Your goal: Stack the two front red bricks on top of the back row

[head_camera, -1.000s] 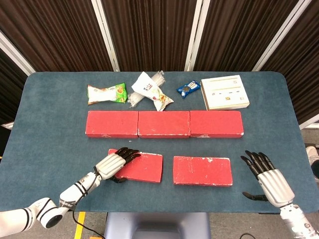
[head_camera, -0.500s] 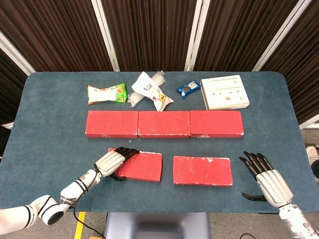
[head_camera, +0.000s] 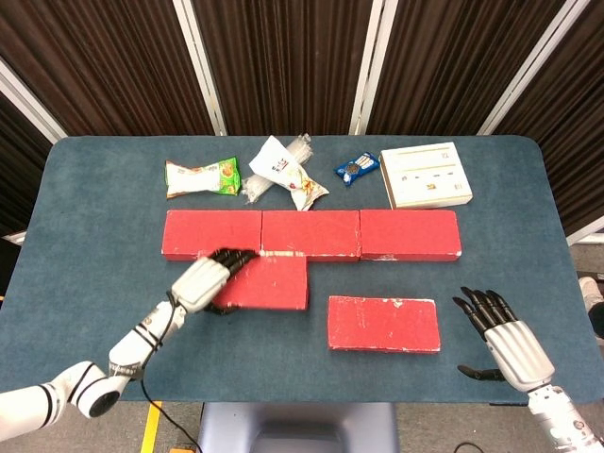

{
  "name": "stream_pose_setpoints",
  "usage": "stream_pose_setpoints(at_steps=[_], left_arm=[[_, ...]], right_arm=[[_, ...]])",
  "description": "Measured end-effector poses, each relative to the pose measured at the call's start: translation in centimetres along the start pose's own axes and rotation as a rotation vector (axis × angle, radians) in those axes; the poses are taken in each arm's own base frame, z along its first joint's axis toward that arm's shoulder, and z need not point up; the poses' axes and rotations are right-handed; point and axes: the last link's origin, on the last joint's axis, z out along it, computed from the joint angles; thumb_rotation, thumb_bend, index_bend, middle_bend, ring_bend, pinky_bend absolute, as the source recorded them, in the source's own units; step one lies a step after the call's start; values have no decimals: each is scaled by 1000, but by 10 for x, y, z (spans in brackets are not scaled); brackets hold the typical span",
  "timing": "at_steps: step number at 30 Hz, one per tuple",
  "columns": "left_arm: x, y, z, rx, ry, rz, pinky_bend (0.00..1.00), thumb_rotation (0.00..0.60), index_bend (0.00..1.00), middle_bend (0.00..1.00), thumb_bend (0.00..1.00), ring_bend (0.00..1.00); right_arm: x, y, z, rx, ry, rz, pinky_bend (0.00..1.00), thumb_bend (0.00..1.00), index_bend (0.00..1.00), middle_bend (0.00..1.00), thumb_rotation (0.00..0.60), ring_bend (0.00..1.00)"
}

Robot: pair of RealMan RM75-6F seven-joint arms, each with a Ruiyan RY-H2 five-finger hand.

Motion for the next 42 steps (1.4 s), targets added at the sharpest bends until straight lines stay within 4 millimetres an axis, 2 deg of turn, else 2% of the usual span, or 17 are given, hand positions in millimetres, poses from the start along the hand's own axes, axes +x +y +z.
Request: stream_pose_setpoints(at_steps=[6,9,18,27,31,36,38,42], left_arm=[[35,-13,41,82,41,32,679,600,0,630,279,672],[44,-17,60,106,30,42,676,600,0,628,279,672],[44,-16,100,122,-11,41,660,600,0,619,280,665],[33,-19,108,121,-45,46,528,600,0,588,278,554],[32,-22,108,125,-55,44,442,600,0,554,278,462],[31,-24,108,122,-65,37,277,600,0,421,275,258],[31,-24,108,121,-69,32,207,600,0,340,274,180],[31,-26,108,117,-74,34,151,600,0,238,272,89]], right_arm=[[0,3,3,-13,-8,6,0,124,0,0,600,0],[1,5,5,-25,-8,9,0,124,0,0,600,0],[3,11,10,-52,-9,19,0,125,0,0,600,0],[2,13,13,-61,-14,18,0,124,0,0,600,0],[1,13,13,-63,-17,15,0,125,0,0,600,0],[1,13,14,-67,-20,14,0,124,0,0,600,0],[0,13,14,-69,-20,14,0,124,0,0,600,0],[0,13,15,-71,-19,13,0,125,0,0,600,0]])
